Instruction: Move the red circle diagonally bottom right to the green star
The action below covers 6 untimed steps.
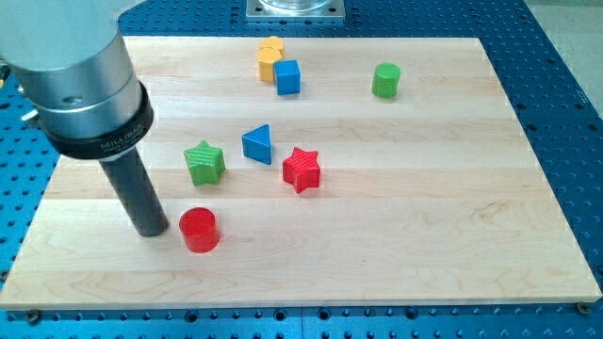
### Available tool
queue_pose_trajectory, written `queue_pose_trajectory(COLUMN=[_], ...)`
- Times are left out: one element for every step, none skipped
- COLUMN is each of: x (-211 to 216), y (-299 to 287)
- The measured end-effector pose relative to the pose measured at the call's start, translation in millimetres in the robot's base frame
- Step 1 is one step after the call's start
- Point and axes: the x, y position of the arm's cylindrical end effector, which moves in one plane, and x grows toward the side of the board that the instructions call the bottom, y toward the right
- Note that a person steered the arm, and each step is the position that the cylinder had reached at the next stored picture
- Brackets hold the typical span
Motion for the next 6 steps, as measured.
queue_pose_trajectory(x=[2, -3, -5, -8, -15, -42], y=[66, 140, 170, 175, 184, 222])
